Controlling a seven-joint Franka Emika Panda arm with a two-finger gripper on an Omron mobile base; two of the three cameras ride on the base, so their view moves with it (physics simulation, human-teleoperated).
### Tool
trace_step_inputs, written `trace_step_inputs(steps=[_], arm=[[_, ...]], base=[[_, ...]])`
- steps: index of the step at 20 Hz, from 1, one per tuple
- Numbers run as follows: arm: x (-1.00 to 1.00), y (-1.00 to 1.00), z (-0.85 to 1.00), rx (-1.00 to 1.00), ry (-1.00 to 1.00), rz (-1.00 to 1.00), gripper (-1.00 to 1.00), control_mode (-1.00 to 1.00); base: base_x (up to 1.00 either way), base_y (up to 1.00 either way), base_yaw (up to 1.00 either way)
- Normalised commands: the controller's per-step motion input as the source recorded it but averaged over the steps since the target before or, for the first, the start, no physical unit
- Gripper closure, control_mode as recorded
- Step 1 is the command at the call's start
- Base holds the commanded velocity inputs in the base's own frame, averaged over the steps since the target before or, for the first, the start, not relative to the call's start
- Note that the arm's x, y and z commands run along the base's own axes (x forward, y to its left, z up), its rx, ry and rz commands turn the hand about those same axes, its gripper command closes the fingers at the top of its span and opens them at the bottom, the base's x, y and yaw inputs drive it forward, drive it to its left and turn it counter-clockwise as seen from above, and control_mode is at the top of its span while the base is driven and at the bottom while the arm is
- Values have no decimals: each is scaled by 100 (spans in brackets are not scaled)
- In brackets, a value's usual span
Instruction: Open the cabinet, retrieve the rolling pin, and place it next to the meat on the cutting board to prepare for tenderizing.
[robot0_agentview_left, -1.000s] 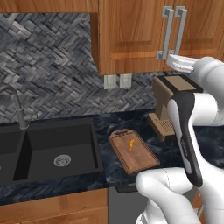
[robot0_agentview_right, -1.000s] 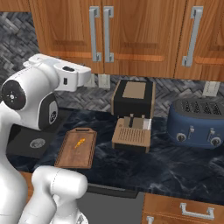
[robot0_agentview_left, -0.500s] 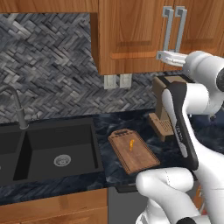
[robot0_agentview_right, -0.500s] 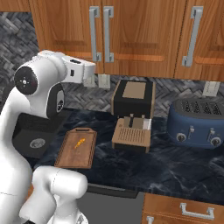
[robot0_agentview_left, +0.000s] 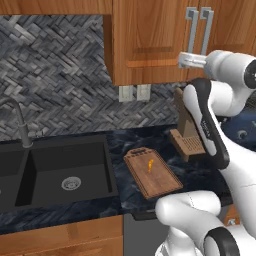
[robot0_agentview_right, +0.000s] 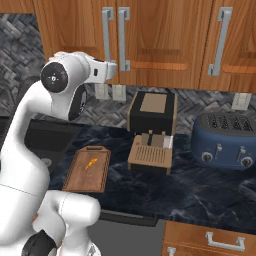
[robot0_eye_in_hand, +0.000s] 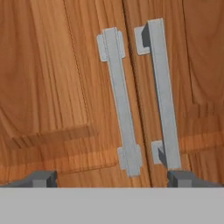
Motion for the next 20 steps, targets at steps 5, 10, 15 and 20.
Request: trace_step_inputs(steps=[5, 10, 15, 20], arm=[[36, 0, 0, 0, 0, 10, -100, -100], [24, -2, 0, 0, 3, 4, -100, -100], [20, -5, 0, 0, 5, 0, -100, -100], [25, -6, 0, 0, 3, 0, -100, -100]], base=[[0, 0, 0], [0, 0, 0], [0, 0, 0], [0, 0, 0]])
